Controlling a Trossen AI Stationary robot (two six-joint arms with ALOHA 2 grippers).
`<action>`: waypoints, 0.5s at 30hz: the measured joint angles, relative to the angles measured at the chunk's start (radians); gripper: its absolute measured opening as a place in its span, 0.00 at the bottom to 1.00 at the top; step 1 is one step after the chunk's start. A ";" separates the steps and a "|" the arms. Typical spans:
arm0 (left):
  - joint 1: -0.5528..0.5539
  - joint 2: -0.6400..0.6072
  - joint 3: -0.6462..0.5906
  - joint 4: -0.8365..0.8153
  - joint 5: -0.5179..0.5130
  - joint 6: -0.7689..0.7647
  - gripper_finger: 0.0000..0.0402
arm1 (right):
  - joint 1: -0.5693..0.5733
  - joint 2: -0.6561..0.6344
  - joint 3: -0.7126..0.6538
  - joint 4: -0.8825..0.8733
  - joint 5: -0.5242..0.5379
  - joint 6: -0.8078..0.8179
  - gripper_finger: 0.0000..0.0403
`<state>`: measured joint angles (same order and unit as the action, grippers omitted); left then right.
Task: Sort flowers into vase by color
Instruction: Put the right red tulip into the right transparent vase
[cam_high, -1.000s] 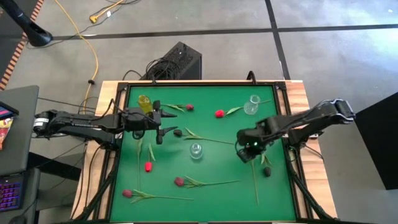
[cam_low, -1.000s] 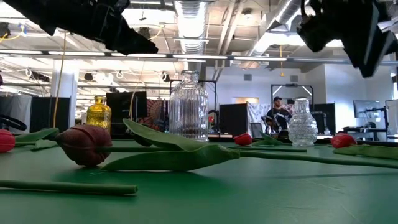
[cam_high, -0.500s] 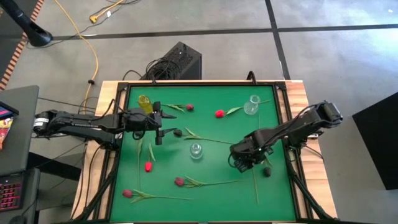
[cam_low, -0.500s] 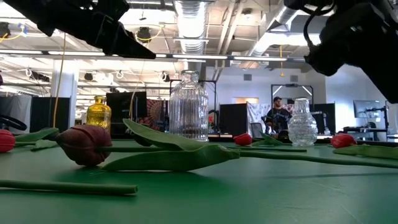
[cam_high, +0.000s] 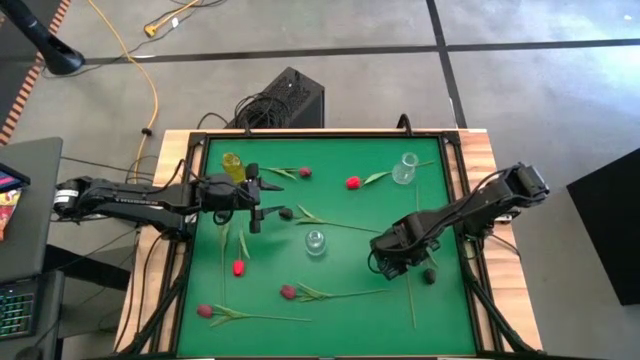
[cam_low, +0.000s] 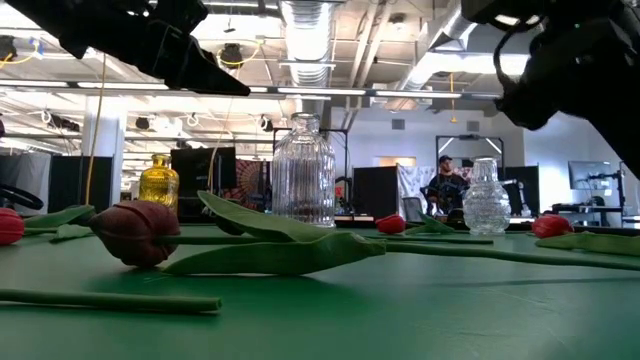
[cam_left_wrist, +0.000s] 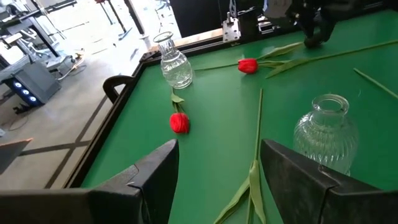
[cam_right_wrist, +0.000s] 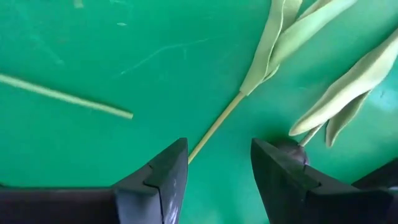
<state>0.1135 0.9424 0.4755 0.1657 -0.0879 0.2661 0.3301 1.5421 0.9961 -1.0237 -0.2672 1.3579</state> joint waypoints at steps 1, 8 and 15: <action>0.000 0.000 0.000 0.001 -0.001 0.000 0.54 | 0.005 0.000 -0.015 0.014 0.002 0.017 0.50; 0.000 0.000 0.000 0.005 -0.002 0.000 0.54 | 0.045 0.001 -0.061 0.077 0.003 0.118 0.50; 0.000 0.000 0.000 0.009 -0.002 -0.007 0.54 | 0.078 0.001 -0.078 0.109 0.004 0.187 0.50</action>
<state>0.1139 0.9424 0.4751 0.1745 -0.0898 0.2593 0.4083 1.5429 0.9185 -0.9146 -0.2630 1.5453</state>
